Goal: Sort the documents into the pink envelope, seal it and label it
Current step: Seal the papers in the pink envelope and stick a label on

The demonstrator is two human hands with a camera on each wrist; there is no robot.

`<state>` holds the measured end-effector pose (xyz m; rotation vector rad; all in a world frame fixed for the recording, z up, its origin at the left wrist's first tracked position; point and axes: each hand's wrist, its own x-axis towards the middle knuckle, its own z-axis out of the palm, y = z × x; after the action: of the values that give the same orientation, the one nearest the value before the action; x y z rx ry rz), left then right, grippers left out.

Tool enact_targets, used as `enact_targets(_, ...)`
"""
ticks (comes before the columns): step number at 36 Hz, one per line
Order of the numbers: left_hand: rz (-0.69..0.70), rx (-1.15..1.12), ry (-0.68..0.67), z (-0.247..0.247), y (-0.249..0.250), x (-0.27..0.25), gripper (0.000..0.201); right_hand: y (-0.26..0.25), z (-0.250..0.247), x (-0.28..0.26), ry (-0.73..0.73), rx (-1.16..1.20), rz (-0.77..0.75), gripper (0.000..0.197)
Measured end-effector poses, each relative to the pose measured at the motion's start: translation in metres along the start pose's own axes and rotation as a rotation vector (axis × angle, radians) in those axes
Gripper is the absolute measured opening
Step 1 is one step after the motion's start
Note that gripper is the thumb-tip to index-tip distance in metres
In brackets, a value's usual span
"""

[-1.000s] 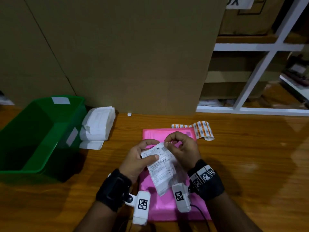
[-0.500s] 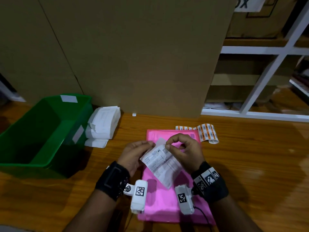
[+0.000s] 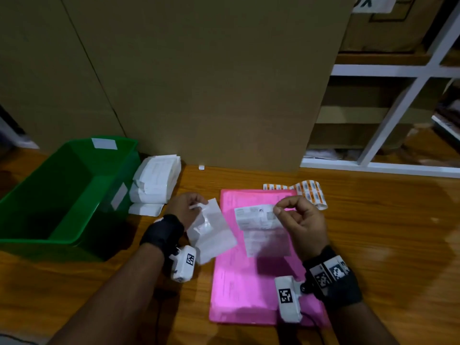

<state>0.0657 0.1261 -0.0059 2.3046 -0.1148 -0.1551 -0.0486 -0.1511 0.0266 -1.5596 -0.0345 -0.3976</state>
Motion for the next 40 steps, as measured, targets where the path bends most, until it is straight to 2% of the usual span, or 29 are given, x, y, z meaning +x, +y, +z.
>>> enact_targets(5, -0.002, 0.357, 0.100, -0.021, -0.012, 0.016, 0.040, -0.003, -0.003, 0.004, 0.065, 0.029, -0.014, 0.008)
enact_targets(8, 0.050, 0.562, 0.149, -0.023, -0.011, 0.016, 0.031, 0.005, -0.001, 0.007, 0.109, 0.041, 0.020, 0.012)
enact_targets(10, 0.058, 0.578, 0.166, -0.018, -0.004, 0.010, 0.030, 0.011, 0.000, 0.009, 0.127, 0.052, 0.052, 0.015)
enact_targets(14, 0.138, 0.454, 0.163, 0.002, 0.009, -0.004, 0.032, 0.018, 0.004, 0.011, 0.148, 0.044, 0.094, 0.013)
enact_targets(16, 0.143, 0.310, 0.154, 0.012, 0.017, -0.014, 0.028, 0.020, 0.005, 0.011, 0.162, 0.049, 0.112, 0.012)
enact_targets(18, 0.150, 0.064, 0.108, 0.020, 0.030, -0.028, 0.023, 0.022, 0.005, 0.012, 0.174, 0.039, 0.132, 0.013)
enact_targets(20, 0.128, -0.257, 0.007, 0.030, 0.041, -0.040, 0.024, 0.024, 0.005, 0.012, 0.180, 0.023, 0.154, 0.015)
enact_targets(22, 0.060, -0.528, -0.113, 0.040, 0.050, -0.046, 0.040, 0.024, 0.004, 0.011, 0.187, 0.029, 0.175, 0.015)
enact_targets(23, 0.035, -0.585, -0.159, 0.045, 0.054, -0.048, 0.048, 0.023, 0.005, 0.011, 0.190, 0.029, 0.186, 0.015)
enact_targets(25, 0.057, -0.596, -0.200, 0.053, 0.060, -0.049, 0.057, 0.023, 0.004, 0.010, 0.183, 0.017, 0.206, 0.014)
enact_targets(28, 0.101, -0.546, -0.150, 0.062, 0.060, -0.049, 0.046, 0.021, 0.002, 0.007, 0.142, 0.042, 0.266, 0.012)
enact_targets(30, 0.077, -0.564, -0.126, 0.065, 0.057, -0.046, 0.038, 0.018, 0.002, 0.003, 0.129, 0.046, 0.338, 0.027)
enact_targets(32, 0.063, -0.592, -0.118, 0.067, 0.056, -0.042, 0.046, 0.013, 0.001, -0.004, 0.108, -0.087, 0.354, 0.052)
enact_targets(34, 0.051, -0.616, -0.117, 0.068, 0.053, -0.036, 0.055, 0.009, -0.001, -0.012, 0.086, -0.182, 0.372, 0.067)
enact_targets(38, 0.036, -0.680, -0.086, 0.066, 0.066, -0.029, 0.013, 0.010, -0.011, -0.034, 0.030, -0.298, 0.474, 0.057)
enact_targets(40, 0.030, -0.665, -0.083, 0.068, 0.073, -0.023, 0.012, 0.012, -0.014, -0.044, 0.041, -0.339, 0.497, 0.049)
